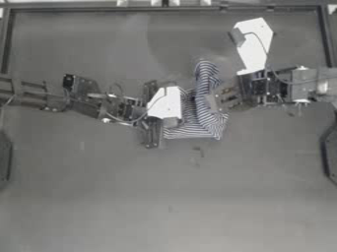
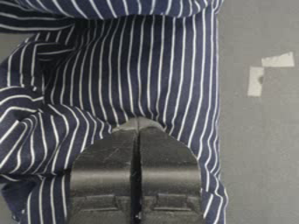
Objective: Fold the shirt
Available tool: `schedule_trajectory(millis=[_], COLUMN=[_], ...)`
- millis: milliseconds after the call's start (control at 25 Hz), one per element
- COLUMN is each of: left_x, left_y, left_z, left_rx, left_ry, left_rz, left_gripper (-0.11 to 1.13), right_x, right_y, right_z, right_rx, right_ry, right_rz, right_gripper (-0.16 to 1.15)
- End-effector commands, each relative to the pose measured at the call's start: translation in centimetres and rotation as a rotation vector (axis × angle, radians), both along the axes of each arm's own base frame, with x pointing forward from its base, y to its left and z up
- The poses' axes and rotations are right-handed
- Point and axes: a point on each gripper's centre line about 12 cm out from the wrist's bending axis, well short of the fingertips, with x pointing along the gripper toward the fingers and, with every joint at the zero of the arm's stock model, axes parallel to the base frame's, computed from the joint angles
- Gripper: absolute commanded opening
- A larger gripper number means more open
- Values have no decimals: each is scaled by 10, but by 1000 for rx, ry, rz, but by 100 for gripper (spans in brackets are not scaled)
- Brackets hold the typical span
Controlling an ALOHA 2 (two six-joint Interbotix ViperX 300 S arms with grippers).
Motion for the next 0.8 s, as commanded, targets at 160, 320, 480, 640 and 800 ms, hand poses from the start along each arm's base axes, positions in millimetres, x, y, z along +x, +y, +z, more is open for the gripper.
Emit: schedule_trajectory(millis=[160,320,480,640,800], left_x=[-2,-16,-32,-51,-71], left_y=[-6,-8,-10,-8,-8], left_z=[43,71,95,111,115], left_rx=[24,40,56,71,79], left_ry=[-77,-114,-154,-160,-145], left_rz=[-8,-2,0,25,45], left_gripper=[2,2,2,2,2], right_x=[6,7,8,13,25], right_y=[-4,-6,-8,-9,-8], right_z=[5,3,5,9,6], right_rx=[0,0,-1,1,15], right_ry=[-20,-15,-18,-25,12], right_rz=[-8,-11,-15,-18,-2], right_gripper=[5,5,5,5,5])
